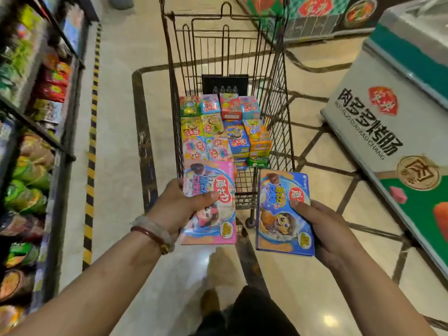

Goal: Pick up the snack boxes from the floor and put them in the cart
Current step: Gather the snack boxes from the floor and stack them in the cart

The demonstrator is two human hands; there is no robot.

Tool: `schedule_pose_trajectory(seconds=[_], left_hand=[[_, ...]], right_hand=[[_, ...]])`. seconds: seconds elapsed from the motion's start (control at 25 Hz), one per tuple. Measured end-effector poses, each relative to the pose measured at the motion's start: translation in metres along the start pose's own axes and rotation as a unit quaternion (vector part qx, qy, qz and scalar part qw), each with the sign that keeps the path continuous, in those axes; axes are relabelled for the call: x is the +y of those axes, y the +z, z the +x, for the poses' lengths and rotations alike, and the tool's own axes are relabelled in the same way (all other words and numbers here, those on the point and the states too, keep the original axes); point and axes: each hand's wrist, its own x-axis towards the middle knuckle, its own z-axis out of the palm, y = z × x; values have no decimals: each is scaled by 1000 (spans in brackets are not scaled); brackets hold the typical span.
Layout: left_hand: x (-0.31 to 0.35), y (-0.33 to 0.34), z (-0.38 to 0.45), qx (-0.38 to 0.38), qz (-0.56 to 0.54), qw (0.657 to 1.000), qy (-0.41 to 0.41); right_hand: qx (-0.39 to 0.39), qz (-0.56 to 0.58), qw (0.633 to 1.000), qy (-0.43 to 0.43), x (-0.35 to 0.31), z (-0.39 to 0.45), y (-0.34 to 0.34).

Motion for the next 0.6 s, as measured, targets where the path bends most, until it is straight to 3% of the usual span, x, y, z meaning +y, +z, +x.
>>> schedule_pose_trajectory(seconds=[0.28, 0.44, 0.6], left_hand=[[22, 13, 124, 9, -19, 997, -70], [33, 37, 210, 82, 9, 994, -69], [34, 59, 295, 165, 84, 980, -77]], right_hand=[[8, 9, 1000, 14, -58, 106, 7], [25, 4, 999, 24, -95, 199, 14], [41, -110, 993, -4, -107, 297, 29]])
